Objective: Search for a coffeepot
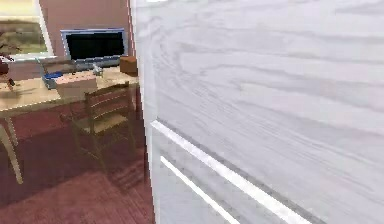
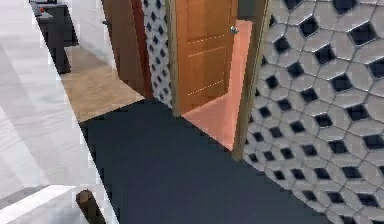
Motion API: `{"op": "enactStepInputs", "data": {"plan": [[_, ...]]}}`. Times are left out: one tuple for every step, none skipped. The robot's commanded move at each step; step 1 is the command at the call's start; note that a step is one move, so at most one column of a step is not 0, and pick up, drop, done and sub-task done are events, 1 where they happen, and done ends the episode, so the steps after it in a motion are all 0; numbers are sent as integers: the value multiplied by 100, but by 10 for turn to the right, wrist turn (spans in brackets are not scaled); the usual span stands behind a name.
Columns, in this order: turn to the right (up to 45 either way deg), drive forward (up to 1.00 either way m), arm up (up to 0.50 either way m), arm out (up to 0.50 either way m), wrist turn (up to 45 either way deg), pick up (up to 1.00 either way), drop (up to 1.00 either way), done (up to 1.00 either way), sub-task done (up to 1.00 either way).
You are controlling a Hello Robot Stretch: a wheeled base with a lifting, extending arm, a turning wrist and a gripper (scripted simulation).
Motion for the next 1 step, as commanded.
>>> {"op": "enactStepInputs", "data": {"plan": [[-450,0,0,0,0,0,0,0,0]]}}
